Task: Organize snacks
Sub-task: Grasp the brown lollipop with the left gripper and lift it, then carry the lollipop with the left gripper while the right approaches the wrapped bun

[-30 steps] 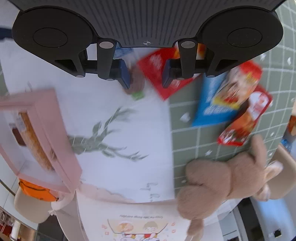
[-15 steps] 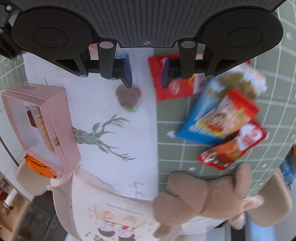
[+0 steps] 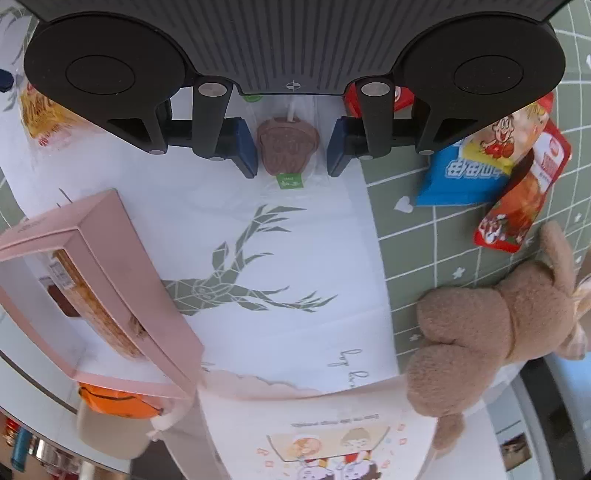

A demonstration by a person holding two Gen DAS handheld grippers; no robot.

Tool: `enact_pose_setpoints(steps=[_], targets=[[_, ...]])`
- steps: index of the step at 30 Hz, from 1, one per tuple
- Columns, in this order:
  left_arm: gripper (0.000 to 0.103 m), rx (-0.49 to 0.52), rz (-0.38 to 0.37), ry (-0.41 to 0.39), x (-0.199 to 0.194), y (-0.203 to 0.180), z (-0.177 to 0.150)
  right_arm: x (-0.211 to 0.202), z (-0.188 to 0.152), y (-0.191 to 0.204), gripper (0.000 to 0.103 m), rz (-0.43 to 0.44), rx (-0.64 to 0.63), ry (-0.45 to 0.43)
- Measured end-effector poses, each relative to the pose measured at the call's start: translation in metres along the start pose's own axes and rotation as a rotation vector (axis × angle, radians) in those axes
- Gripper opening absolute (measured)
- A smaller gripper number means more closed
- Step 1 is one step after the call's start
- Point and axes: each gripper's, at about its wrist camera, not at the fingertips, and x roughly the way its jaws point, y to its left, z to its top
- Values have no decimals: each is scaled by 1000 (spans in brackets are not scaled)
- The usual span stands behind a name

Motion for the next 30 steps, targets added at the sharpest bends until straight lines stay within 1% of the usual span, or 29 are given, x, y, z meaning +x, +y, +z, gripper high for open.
enact_pose_setpoints(steps=[3,7,10,15,19,21,25,30], targets=[[46,19,-25,21,-2,-3,-1,-8,-5,-2,72,-51,28,-18],[45,98,-61,10,-13,-26,-15,-18,1,-17,72,-94,93,-52],[45,120,-105,6,-24,-41,-31,-22,12,-27,72,-84,119,-71],[45,148,-115,18,-38,-53,-51,-7,44,-27,72,-46,118,-61],[45,95,-99,33,-45,-45,-60,18,63,-28,72,13,175,6],[45,67,-92,39,-47,-40,-63,27,65,-26,72,33,172,46],[45,15,-93,51,-52,-38,-66,22,55,-25,72,59,127,59],[46,-82,-127,37,-57,-34,-73,5,40,-40,73,17,25,45]])
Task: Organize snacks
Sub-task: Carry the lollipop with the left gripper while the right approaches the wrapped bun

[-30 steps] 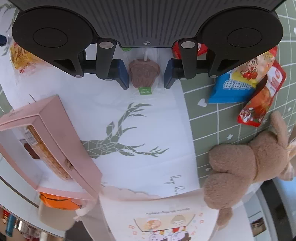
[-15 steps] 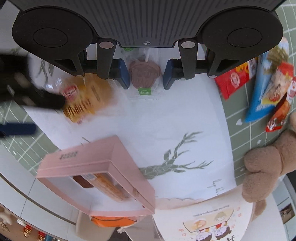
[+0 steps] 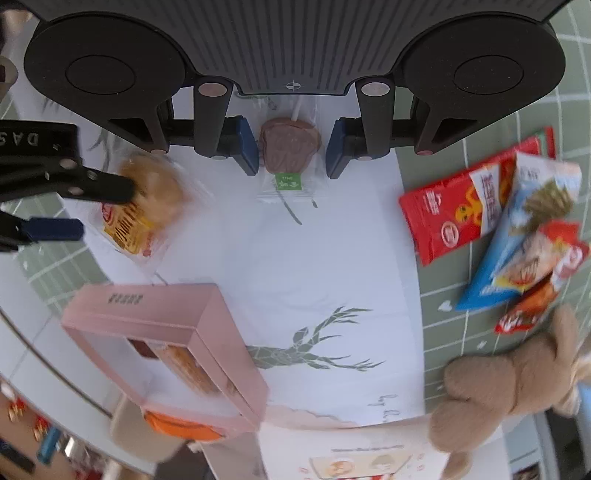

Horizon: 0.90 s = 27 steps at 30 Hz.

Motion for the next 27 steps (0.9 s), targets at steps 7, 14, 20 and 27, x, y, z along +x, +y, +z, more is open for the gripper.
enact_pose_setpoints(steps=[7,14,20,27], targets=[[46,-97,-24,-26,-7,10,-11,-22,-6,-33,72,-9,-75,-32],[44,-101,18,-16,-14,1,-22,-27,-23,-31,72,106,-69,2],[43,-127,34,-20,-24,2,-28,-28,-19,-29,72,130,-53,-6],[43,-135,48,-10,-34,4,-38,0,10,-14,72,102,60,-18]])
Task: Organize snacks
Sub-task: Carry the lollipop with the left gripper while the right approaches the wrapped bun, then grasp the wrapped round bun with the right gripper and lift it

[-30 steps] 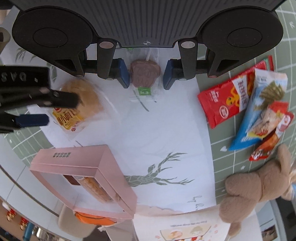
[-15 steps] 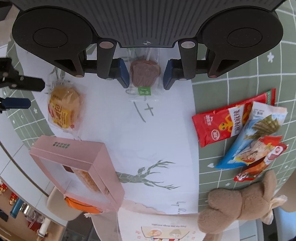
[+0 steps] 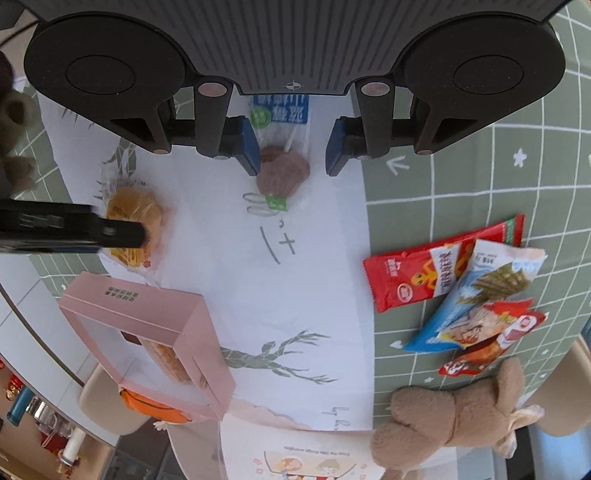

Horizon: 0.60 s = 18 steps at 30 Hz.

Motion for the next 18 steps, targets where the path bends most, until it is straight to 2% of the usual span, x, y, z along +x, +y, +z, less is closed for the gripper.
enact_pose_setpoints(steps=[4,10,14,18], targets=[[43,0,-1,19,1,3,-3,10,-5,5,73,-36,-44,10],[44,25,-20,26,9,-6,-1,-8,-30,-27,73,-49,-48,18],[46,83,2,17,14,-17,1,-23,-40,-41,73,-21,-29,-2],[46,82,1,8,16,-19,4,-29,-33,-31,73,16,-45,-41]])
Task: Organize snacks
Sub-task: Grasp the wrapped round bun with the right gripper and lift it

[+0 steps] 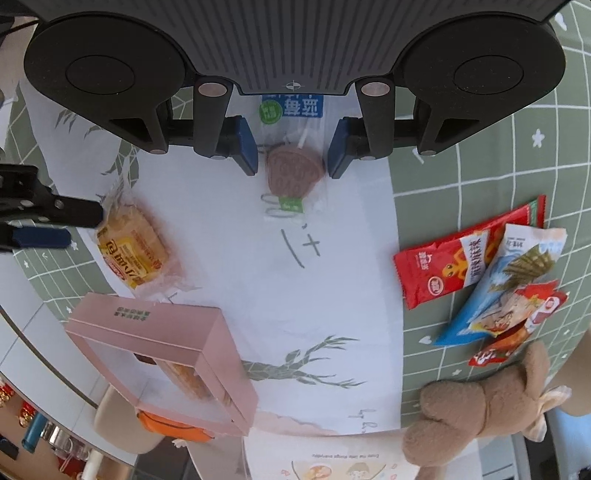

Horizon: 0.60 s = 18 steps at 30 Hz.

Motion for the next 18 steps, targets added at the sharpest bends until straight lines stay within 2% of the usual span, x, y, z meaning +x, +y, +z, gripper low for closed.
enact_pose_setpoints(steps=[4,9,11,12,13,14,18], targets=[[46,-4,2,-9,0,0,-2,18,16,16,73,-8,-33,-8],[47,-19,2,-18,-1,1,-3,56,31,24,73,-27,-2,56],[47,-25,1,-17,-2,1,-3,59,29,24,72,-28,3,71],[47,-27,1,-17,-2,1,-3,57,27,24,70,-28,0,74],[47,-27,0,-17,-2,1,-3,53,25,23,59,-27,-10,77],[47,-25,0,-16,-2,1,-2,48,23,22,54,-21,-22,79],[47,-2,-6,-10,-2,1,-2,25,12,11,52,-14,-25,86]])
